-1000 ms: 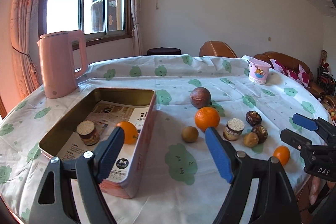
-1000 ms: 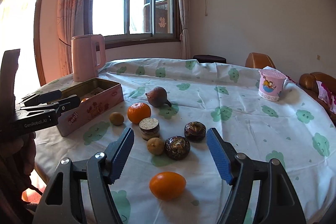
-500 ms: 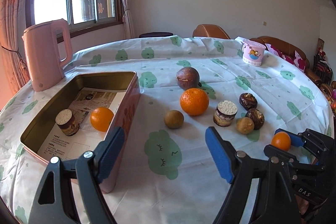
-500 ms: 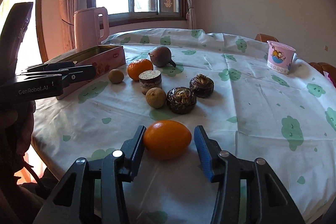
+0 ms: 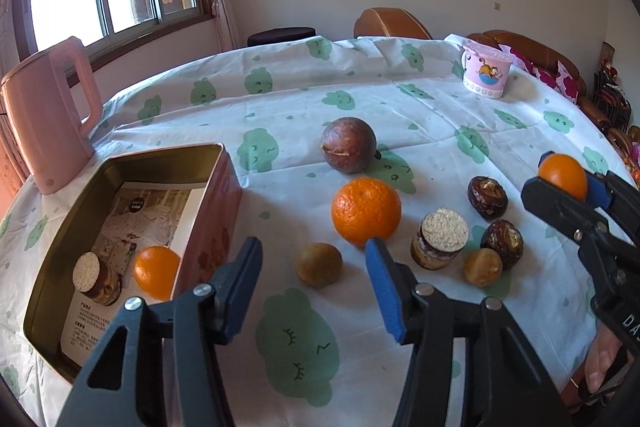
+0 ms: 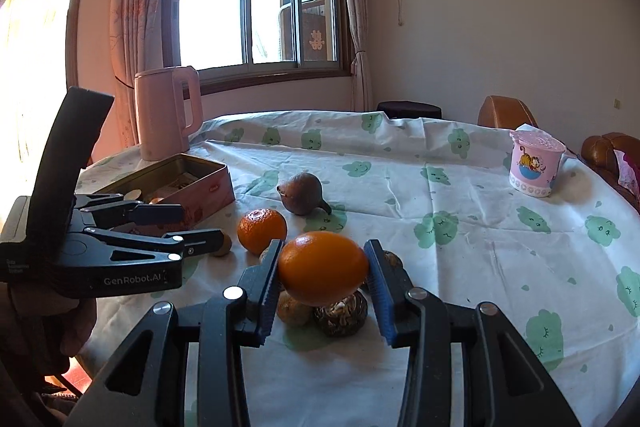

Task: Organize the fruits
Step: 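Grasp a brown round fruit with the left tool while the right tool grasps another orange, then lift the brown fruit with left while right carries the orange toward the metal box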

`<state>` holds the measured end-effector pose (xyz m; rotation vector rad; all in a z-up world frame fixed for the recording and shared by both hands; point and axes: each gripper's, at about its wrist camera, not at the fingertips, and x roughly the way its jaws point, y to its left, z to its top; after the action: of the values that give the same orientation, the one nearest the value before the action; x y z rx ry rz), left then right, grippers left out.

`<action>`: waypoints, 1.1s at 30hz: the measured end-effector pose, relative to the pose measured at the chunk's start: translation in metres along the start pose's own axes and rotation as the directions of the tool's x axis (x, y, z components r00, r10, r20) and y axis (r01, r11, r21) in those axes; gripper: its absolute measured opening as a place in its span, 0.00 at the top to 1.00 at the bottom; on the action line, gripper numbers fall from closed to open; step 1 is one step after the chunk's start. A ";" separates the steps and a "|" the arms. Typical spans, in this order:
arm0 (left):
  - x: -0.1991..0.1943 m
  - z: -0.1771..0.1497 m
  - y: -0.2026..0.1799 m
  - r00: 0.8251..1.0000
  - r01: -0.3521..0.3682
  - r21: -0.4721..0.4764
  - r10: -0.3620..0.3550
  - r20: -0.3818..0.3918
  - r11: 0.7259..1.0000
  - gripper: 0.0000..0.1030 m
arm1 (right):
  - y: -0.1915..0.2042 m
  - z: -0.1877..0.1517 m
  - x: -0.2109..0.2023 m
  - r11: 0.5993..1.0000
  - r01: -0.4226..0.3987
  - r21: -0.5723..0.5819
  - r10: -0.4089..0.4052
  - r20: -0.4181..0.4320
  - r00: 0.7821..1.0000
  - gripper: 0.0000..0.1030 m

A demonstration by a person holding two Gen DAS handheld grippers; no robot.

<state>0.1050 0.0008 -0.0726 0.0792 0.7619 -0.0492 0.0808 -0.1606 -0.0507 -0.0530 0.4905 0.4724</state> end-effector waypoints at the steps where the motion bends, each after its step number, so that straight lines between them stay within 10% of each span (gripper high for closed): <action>1: 0.002 0.001 0.002 1.000 0.006 -0.007 -0.006 -0.009 1.000 0.50 | -0.001 0.004 0.003 1.000 0.000 0.009 0.000 0.001 1.000 0.59; 12: 0.023 -0.006 0.006 0.995 0.062 -0.032 -0.064 -0.072 0.998 0.71 | -0.004 0.002 0.022 0.999 0.001 0.035 0.000 -0.035 0.999 0.59; 33: -0.022 -0.011 0.011 0.982 0.043 -0.053 -0.033 0.185 0.998 0.71 | 0.008 -0.002 0.004 1.000 -0.004 -0.029 0.006 0.068 0.998 0.59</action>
<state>0.0828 0.0133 -0.0649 0.0052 0.5792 -0.0701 0.0795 -0.1526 -0.0541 -0.0628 0.4172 0.4846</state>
